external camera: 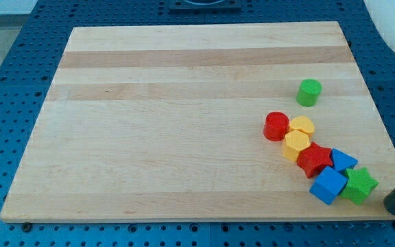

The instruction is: Push the green star into the blue blocks

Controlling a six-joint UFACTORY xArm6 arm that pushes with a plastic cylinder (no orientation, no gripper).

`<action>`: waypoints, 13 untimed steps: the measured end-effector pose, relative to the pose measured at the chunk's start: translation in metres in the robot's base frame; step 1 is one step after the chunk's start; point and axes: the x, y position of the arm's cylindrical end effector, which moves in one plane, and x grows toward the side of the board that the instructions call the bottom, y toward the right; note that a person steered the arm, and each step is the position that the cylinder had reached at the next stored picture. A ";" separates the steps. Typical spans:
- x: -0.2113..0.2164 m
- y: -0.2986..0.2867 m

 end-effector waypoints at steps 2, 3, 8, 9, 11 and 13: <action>0.001 -0.013; 0.001 -0.018; -0.044 0.020; -0.009 0.004; 0.000 0.001; 0.000 -0.033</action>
